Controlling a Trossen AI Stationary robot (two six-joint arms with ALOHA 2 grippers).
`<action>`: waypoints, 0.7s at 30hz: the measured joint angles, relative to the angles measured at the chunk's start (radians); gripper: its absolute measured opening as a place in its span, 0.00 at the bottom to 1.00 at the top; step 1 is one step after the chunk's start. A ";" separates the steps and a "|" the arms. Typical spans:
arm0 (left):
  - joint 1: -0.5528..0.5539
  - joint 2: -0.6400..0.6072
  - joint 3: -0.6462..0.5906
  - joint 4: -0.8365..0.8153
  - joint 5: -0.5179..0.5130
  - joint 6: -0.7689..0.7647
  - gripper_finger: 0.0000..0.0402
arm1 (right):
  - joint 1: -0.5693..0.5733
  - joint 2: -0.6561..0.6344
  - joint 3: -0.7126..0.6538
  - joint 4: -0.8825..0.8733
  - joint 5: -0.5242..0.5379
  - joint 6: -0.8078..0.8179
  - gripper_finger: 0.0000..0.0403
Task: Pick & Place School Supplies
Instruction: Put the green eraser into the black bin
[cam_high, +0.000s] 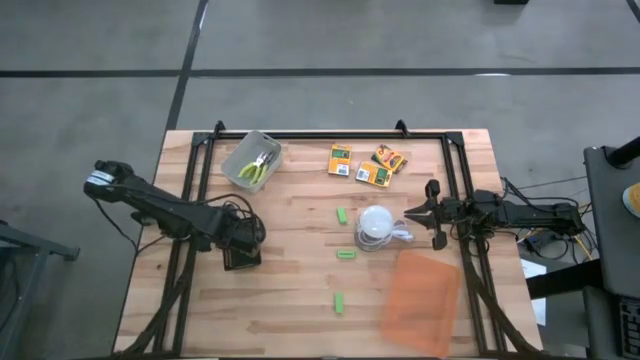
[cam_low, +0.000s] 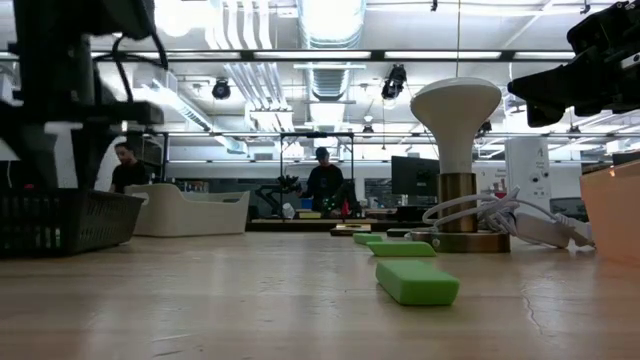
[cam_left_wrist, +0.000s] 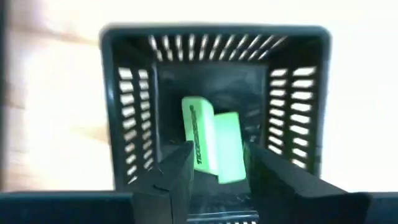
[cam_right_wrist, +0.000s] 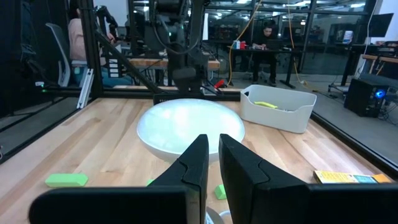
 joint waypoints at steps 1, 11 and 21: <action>0.000 0.000 0.025 -0.028 -0.026 0.021 0.36 | 0.000 0.000 0.000 0.000 0.000 0.000 0.09; -0.042 -0.009 0.223 0.131 -0.443 0.665 0.36 | 0.000 0.000 0.000 0.000 0.000 0.000 0.09; -0.111 -0.128 0.212 0.904 -0.331 1.860 0.36 | 0.000 0.000 0.000 0.000 0.000 0.000 0.09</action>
